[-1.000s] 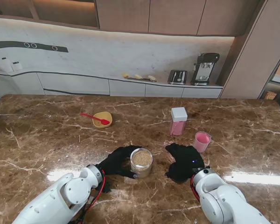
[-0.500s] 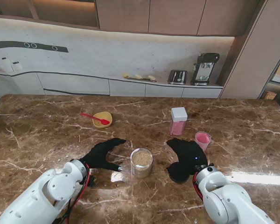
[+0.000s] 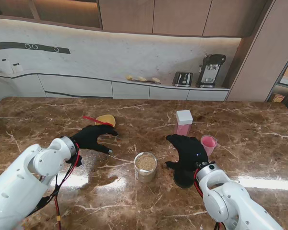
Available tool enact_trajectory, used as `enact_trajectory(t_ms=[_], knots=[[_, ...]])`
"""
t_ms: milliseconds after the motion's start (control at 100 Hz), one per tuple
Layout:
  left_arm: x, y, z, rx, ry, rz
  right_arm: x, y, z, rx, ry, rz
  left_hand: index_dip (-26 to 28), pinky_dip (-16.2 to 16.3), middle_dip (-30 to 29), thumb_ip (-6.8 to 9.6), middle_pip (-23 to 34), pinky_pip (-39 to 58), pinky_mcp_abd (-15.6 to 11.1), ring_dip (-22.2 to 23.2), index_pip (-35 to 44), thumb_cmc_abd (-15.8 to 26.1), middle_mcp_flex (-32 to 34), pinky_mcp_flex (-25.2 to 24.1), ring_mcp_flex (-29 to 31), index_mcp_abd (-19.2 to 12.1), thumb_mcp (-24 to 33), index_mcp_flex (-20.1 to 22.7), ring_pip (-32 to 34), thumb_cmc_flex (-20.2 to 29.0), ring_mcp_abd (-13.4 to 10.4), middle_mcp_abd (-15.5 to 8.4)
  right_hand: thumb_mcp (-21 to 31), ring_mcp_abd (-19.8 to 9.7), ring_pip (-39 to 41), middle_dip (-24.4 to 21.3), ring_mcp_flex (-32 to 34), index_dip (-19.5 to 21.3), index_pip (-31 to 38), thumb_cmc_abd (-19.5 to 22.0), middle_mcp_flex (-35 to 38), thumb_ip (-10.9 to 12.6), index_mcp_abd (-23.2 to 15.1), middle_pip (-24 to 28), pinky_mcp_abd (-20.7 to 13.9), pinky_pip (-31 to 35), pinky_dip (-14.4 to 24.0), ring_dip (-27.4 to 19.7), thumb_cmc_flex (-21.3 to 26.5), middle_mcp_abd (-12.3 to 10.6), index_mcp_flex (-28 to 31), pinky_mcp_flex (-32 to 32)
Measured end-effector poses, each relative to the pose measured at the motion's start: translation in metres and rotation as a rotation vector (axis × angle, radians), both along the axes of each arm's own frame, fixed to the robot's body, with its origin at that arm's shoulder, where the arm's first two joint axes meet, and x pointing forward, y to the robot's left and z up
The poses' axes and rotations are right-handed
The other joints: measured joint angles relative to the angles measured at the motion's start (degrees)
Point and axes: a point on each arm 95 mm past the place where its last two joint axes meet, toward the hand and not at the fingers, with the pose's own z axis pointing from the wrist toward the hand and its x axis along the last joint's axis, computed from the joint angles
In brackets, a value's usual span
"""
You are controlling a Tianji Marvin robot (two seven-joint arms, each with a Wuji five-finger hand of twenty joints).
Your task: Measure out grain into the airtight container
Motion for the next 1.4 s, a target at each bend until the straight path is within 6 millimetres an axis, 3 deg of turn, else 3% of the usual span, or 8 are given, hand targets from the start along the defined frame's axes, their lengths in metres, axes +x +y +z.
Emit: enact_trajectory(t_ms=[200, 310, 410, 630, 740, 980, 1190, 1400], knots=[[0.023, 0.012, 0.028, 0.066, -0.002, 0.02, 0.005, 0.004, 0.004, 0.04, -0.011, 0.001, 0.0, -5.1, -1.5, 0.1, 0.7, 5.0, -3.8, -0.3, 0.8, 2.5, 3.6, 0.1, 3.0, 0.2, 0.2, 2.2, 0.4, 1.0, -0.2, -0.1, 0.0, 0.0, 0.0, 0.0, 0.0, 0.0, 0.0, 0.0, 0.0, 0.0, -0.1, 0.0, 0.0, 0.0, 0.0, 0.0, 0.0, 0.0, 0.0, 0.0], [0.033, 0.017, 0.039, 0.111, 0.004, 0.029, 0.006, 0.006, 0.006, 0.071, -0.022, -0.001, 0.0, -6.0, -2.1, 0.1, 0.7, 6.7, -3.9, -0.8, 2.1, 2.9, 4.8, 0.4, 4.2, 0.6, 1.1, 2.9, 0.4, 1.5, -0.4, -0.1, 0.9, 0.0, -0.2, 0.0, 0.0, -0.3, 0.0, 0.3, 0.1, 0.0, -0.2, -0.1, 0.0, 0.0, 0.0, 0.0, -1.4, 0.0, 0.0, 0.0], [0.042, 0.022, 0.046, 0.155, 0.009, 0.064, 0.006, 0.008, 0.007, 0.091, -0.036, -0.002, 0.0, -6.0, -1.6, 0.17, 1.5, 9.1, 0.1, 0.7, 3.2, 5.9, 6.0, 0.4, 5.5, 0.1, 2.5, 5.5, 2.3, 4.9, -0.4, -0.1, 0.8, 0.0, -0.5, -0.7, 0.0, -0.3, 0.0, 0.3, 0.3, 0.0, -0.2, -0.7, 0.0, 0.0, 0.0, -0.3, -1.4, 0.0, 0.0, 0.0], [0.063, 0.024, 0.06, 0.297, 0.053, 0.062, 0.008, 0.009, 0.008, 0.124, -0.053, -0.011, 2.2, -0.3, 7.4, 0.15, 2.7, 7.8, 2.4, 11.2, 4.8, 7.6, 6.0, -1.4, 4.8, -1.3, 4.8, 7.8, 5.9, 6.6, 1.0, -0.1, 0.8, 0.0, -0.6, -0.7, 0.5, -0.4, 0.0, 0.3, 0.6, 0.0, -0.3, -0.8, 0.0, 0.0, 0.0, -0.7, -1.4, 0.0, 0.1, 0.0], [0.073, 0.021, 0.067, 0.347, 0.053, 0.071, 0.009, 0.008, 0.008, 0.136, -0.065, -0.017, 2.0, 1.4, 10.4, 0.15, 4.6, 7.7, 2.5, 13.7, 4.7, 7.6, 6.0, -1.5, 4.8, 1.1, 5.7, 9.6, 6.8, 6.6, 1.0, -0.1, 0.8, 0.0, -0.6, -0.7, 0.5, -0.4, 0.0, 0.3, 0.7, 0.0, -0.8, -0.8, 0.0, 0.0, 0.0, -0.7, -1.4, 0.0, 0.1, 0.0], [0.09, 0.014, 0.065, 0.449, 0.085, 0.076, 0.012, 0.006, 0.007, 0.165, -0.083, -0.037, 1.4, 2.7, 11.9, 0.14, 6.1, 7.7, 3.0, 14.4, 5.7, 7.6, 7.8, -1.4, 4.8, 3.7, 7.0, 14.5, 7.3, 6.5, 1.0, 0.1, 1.3, 0.0, -0.7, -0.7, 0.5, -0.4, 0.0, 0.3, 0.7, 0.6, -0.8, -0.8, 0.0, 0.0, 0.0, -0.7, -1.4, 0.0, 0.1, -0.1], [0.101, 0.016, 0.055, 0.508, 0.119, 0.124, 0.014, 0.004, 0.006, 0.178, -0.087, -0.044, 1.3, 2.9, 12.6, 0.14, 6.1, 7.7, 3.0, 14.5, 5.4, 8.8, 7.8, -1.5, 3.3, 3.7, 6.9, 13.9, 7.3, 6.5, 1.1, 0.2, 1.4, 0.0, -0.7, -0.7, 0.5, -1.0, 0.0, 0.3, 0.7, 0.6, -0.8, -0.8, 0.0, 0.0, 0.0, -0.7, -1.4, 0.0, 0.7, -0.1], [0.108, 0.017, 0.046, 0.528, 0.079, 0.161, 0.015, 0.002, 0.007, 0.183, -0.084, -0.048, 0.6, 3.3, 12.8, 0.14, 6.1, 7.7, 3.0, 14.6, 4.7, 9.9, 7.5, -1.5, 2.7, -2.1, 6.8, 9.7, 7.8, 6.4, 1.1, 0.2, 1.5, 0.1, -0.7, -0.7, 0.5, -1.0, 0.0, 0.3, 0.7, 0.6, -0.8, -0.8, 0.1, 0.0, 0.0, -0.7, -1.4, 0.1, 0.7, -0.1]])
